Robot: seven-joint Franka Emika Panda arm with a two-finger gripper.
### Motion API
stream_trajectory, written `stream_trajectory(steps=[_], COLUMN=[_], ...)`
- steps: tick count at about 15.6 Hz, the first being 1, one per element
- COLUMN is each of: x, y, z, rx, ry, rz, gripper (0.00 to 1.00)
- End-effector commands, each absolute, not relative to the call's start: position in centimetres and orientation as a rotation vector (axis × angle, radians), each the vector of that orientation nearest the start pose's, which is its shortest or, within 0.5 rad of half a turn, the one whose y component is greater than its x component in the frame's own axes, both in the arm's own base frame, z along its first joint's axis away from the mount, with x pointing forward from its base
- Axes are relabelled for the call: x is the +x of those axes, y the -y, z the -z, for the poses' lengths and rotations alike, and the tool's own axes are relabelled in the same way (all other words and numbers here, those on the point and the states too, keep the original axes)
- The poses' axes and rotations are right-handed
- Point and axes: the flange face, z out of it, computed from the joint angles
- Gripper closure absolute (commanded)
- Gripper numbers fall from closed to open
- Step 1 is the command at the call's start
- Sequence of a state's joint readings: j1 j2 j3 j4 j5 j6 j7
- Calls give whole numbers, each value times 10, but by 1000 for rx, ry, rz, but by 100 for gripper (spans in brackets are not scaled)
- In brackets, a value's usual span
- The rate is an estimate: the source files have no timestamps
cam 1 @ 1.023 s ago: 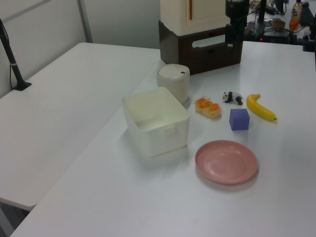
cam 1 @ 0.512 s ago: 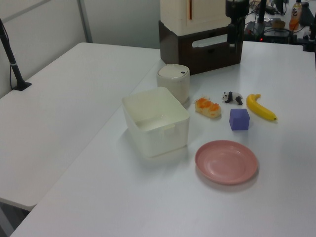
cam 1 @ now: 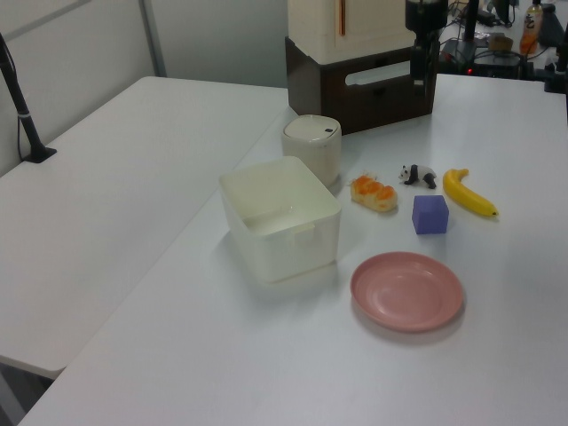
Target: Open the trash can
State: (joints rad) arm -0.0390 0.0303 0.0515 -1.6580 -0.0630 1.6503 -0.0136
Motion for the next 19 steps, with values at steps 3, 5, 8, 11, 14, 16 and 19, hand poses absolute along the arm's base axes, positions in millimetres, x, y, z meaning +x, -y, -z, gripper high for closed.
stream_trajectory(steps=[3, 5, 8, 11, 14, 16, 19], x=[564, 564, 564, 568, 582, 592, 611], y=[0, 0, 0, 1, 1, -1, -4], z=[-574, -574, -574, -574, -576, -577, -574], rx=[-3205, -3205, -3204, -3204, -3201, -3195, -3174], ry=[91, 91, 91, 93, 96, 95, 103], rz=[-70, -70, -70, -31, 111, 214, 383], gripper=[100, 100, 100, 100, 100, 100, 100])
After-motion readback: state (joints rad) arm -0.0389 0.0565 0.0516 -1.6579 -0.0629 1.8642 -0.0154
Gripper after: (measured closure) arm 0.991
